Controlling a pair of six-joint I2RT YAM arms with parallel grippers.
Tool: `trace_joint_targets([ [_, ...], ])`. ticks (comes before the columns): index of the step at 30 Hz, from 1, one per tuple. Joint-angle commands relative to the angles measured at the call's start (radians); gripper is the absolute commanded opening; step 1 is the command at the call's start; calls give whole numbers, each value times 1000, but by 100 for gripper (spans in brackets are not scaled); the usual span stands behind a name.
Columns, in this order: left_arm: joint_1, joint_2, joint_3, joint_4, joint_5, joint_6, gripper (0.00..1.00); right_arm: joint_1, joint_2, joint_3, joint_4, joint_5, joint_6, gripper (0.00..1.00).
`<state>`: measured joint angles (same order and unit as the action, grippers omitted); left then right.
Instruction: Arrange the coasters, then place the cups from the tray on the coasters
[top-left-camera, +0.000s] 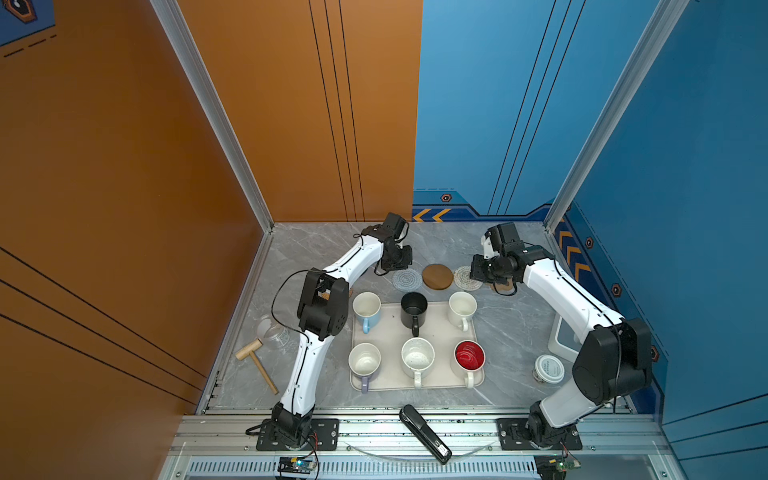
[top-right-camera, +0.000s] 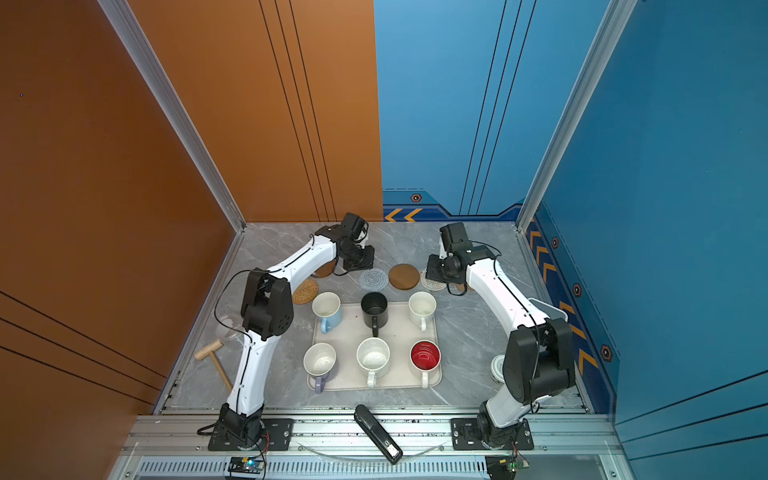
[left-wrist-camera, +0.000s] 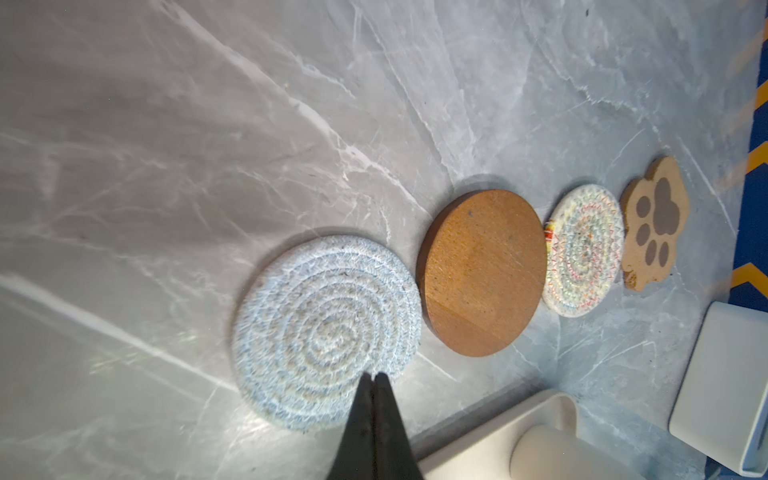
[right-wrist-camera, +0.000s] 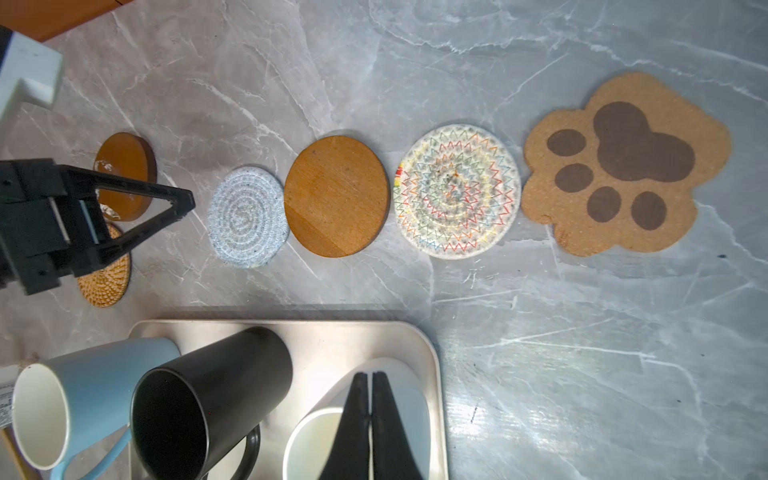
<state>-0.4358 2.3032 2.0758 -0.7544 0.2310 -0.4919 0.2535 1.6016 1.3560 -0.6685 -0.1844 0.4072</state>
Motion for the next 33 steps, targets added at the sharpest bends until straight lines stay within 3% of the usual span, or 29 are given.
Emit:
trace_joint_targets([
  [1,47,-64,36,-33,-30,40,0,-21,-12,-25,33,-76,-16,0],
  [13,189,22,149,-56,-71,52,0,-33,-71,-63,92,-131,66,0],
  [21,309,171,280,-55,-46,-10,0,-25,-95,-80,95,-119,96,3],
  [33,383,284,421,-55,-103,-68,0,-25,-114,-92,92,-113,101,4],
])
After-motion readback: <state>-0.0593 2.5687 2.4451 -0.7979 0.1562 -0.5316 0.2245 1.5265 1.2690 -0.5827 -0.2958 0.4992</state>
